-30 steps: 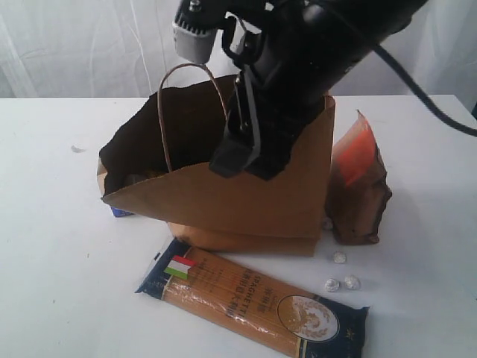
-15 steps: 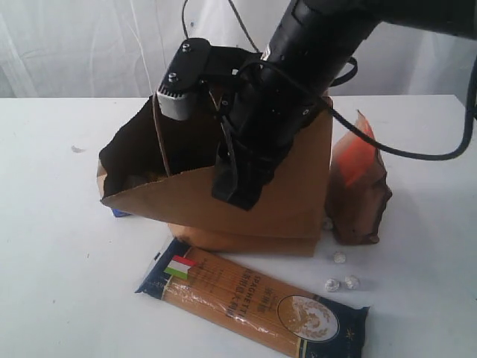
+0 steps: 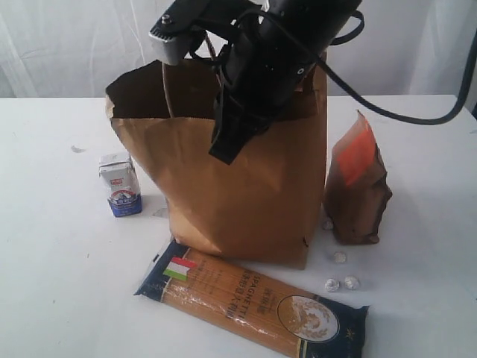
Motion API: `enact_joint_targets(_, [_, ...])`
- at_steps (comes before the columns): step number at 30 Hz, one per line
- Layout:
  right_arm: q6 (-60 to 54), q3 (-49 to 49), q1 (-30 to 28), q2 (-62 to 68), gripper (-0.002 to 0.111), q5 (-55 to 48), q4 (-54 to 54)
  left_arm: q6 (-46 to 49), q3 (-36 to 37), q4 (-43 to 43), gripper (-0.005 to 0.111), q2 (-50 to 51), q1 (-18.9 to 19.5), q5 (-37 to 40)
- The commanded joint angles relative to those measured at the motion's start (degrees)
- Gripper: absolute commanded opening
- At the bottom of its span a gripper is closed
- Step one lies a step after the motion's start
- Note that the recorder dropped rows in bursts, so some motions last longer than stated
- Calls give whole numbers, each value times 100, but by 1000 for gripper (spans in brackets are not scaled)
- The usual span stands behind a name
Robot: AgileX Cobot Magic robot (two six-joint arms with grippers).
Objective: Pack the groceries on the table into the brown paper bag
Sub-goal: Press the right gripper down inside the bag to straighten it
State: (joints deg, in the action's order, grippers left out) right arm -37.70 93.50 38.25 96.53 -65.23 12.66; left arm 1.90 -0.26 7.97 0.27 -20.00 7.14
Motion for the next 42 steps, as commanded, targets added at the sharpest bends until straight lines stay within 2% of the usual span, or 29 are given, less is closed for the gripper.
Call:
enact_joint_targets(1, [184, 65, 1, -32, 0, 67, -71, -40, 26, 11, 0, -27, 3, 12])
enact_joint_targets(9, [184, 74, 1, -97, 0, 254, -71, -40, 26, 11, 0, -27, 3, 12])
enact_joint_targets(15, [241, 74, 1, -109, 4, -176, -11, -40, 26, 11, 0, -27, 3, 12])
enact_joint_targets(18, [438, 74, 1, -160, 20, -121, -11, -40, 26, 11, 0, -27, 3, 12])
enact_joint_targets(22, [459, 63, 1, -246, 54, -28, -11, -40, 26, 11, 0, -27, 3, 12])
enact_joint_targets(24, [459, 37, 1, -298, 64, -1, 18, -40, 26, 11, 0, -27, 3, 12])
enact_joint_targets(36, [459, -33, 1, -859, 65, -57, 60, -40, 26, 11, 0, -27, 3, 12])
enact_joint_targets(42, [498, -422, 1, -1427, 65, -57, -230, -40, 26, 11, 0, -27, 3, 12])
